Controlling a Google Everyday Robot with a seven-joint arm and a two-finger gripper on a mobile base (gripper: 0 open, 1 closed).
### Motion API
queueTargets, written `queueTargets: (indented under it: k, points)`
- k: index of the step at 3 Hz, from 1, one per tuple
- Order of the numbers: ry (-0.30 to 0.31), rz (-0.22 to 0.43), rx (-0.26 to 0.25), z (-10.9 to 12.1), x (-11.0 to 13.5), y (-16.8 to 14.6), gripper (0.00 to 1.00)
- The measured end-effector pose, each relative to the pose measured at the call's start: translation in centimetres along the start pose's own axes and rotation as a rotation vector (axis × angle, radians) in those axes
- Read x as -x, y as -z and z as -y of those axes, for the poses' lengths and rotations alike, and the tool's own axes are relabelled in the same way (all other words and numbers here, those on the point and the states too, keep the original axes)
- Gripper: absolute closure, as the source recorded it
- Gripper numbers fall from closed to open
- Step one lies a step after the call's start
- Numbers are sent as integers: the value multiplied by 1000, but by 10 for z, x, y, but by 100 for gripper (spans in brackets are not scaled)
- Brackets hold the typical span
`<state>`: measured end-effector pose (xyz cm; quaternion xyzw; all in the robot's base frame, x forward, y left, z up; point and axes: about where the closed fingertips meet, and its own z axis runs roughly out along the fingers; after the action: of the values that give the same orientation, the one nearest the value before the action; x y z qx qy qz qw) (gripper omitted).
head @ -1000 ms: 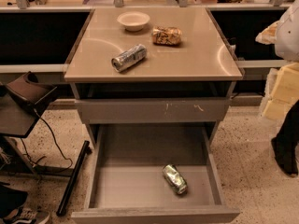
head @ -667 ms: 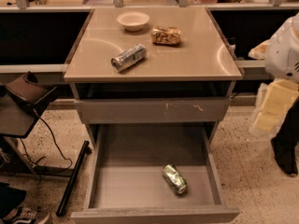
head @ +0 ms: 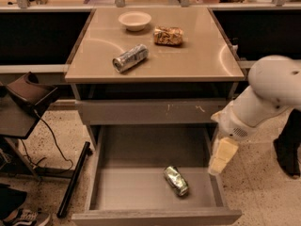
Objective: Pick green can from middle drawer and place on counter
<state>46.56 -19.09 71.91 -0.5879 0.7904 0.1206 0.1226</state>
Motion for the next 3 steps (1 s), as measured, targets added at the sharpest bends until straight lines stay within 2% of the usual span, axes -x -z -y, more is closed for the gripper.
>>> queueTargets:
  k: [1,2,3]
  points:
    - [-71,15,84,14,-21,-90,0]
    - [-83,19,115,12,-27,-109,0]
    - [-83,19,115,12,-27,-109,0]
